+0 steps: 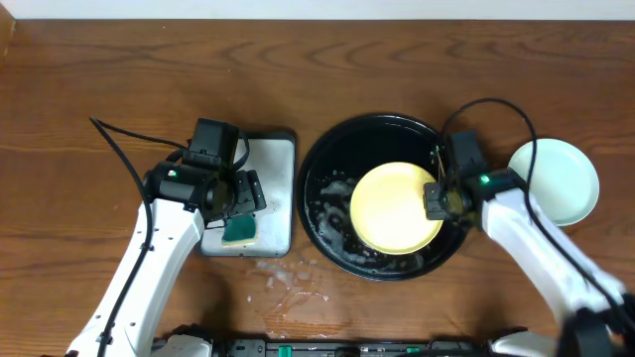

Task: Clean dirty plates on tray and stack at the side
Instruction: 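Tilt and lift the yellow plate off the black tray with the right gripper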

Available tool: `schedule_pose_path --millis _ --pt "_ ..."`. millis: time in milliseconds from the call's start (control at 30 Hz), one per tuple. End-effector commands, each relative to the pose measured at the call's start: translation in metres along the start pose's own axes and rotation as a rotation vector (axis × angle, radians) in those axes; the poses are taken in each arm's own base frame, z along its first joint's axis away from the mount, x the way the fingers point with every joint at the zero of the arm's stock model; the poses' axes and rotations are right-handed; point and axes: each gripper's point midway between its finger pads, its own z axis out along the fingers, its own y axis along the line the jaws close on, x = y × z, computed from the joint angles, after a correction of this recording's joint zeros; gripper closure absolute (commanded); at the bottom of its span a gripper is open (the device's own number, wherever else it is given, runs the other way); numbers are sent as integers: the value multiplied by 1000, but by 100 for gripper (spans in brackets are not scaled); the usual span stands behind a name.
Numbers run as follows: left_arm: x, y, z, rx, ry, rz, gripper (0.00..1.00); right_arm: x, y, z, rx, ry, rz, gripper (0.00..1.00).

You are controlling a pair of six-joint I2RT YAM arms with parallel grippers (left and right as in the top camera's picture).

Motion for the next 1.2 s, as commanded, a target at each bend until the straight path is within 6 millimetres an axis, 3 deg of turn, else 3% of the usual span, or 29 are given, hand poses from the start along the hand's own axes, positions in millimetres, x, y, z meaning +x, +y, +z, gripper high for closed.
schedule_pose_path --millis 0,200,633,867,1167 --pt "-2 1 -1 -4 -5 -2 16 -30 -14 -53 193 -226 -49 99" --pt "-2 1 -1 -4 -5 -3 16 -42 -6 -109 390 -456 -152 99" --pt "-2 1 -1 -4 -5 -2 16 -33 50 -183 640 -778 -424 99" --pt "-2 1 -1 -4 -5 -2 16 -24 70 -201 671 -852 -520 99" --pt "-2 1 -1 -4 -5 -2 16 -22 73 -202 665 -857 -535 99"
